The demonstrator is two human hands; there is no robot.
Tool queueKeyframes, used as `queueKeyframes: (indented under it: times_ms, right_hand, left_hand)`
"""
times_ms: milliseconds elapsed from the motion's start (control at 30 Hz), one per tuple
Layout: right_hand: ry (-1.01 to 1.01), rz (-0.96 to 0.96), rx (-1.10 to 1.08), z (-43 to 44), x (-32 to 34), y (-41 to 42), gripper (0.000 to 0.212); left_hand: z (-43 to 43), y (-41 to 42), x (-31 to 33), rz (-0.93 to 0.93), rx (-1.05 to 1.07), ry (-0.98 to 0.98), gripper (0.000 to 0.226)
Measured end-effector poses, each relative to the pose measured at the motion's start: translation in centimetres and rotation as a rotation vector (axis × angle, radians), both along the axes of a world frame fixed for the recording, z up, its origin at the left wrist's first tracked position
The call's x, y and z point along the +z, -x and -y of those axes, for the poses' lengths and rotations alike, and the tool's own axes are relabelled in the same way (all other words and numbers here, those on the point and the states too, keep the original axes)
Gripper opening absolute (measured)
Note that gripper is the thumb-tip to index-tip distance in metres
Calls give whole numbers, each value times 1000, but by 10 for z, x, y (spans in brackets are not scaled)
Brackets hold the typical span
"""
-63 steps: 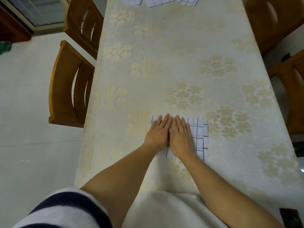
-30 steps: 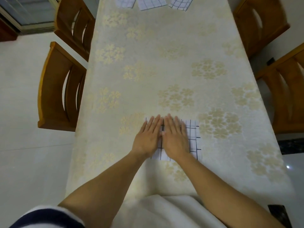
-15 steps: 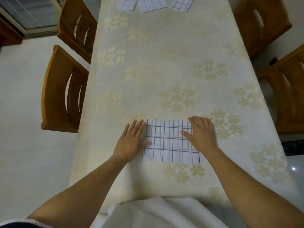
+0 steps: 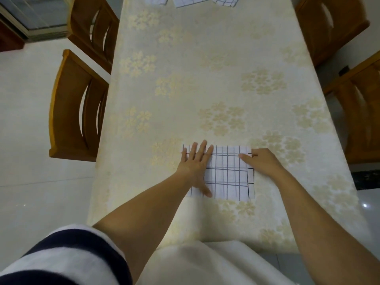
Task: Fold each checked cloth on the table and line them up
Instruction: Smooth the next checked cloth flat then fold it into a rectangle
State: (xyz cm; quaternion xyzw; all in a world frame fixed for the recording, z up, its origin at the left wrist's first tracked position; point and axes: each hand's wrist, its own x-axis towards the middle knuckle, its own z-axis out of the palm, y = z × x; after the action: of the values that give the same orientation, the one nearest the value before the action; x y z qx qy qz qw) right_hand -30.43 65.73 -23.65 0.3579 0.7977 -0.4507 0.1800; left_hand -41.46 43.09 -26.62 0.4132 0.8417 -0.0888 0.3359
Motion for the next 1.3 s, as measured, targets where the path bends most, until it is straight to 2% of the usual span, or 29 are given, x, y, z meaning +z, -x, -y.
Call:
queueKeyframes:
  times_ms: [167, 267, 467, 667, 733, 867, 1000, 1033, 1100, 1200, 1300]
  right_hand:
    - [51, -58, -128, 35, -10, -28, 14]
    - [2, -142, -172, 46, -4, -27, 23]
    - [-79, -243, -57, 71, 21, -10, 16]
    - [-105, -247, 10, 89, 28, 4, 16]
    - [-130, -240, 30, 95, 29, 11, 15]
    - [-192, -247, 69, 110, 29, 27, 24]
    - [-287, -210, 197, 139, 26, 46, 28]
    - [-270, -215, 212, 146, 23, 50, 27]
    - [-112, -267, 154, 159, 16, 53, 32]
    - [-50, -375, 88, 162, 7, 43, 41]
    - [-146, -442, 126, 149, -6, 17, 35]
  left_hand:
    - [-3, -3, 0, -1, 45, 19, 168]
    - [-8, -5, 0, -5, 72, 55, 169]
    - [-10, -6, -2, -15, 85, 73, 170]
    - [-11, -8, 1, -36, 80, 62, 168]
    - [-6, -6, 4, -20, 93, -46, 159]
    - [26, 3, 12, 80, 274, -430, 122]
    - [70, 7, 8, 133, 604, -498, 73]
    - [79, 6, 9, 140, 643, -530, 61]
    - [91, 3, 16, 154, 704, -627, 42]
    - [96, -1, 26, 168, 830, -667, 46]
    - [92, -4, 26, 241, 861, -633, 59]
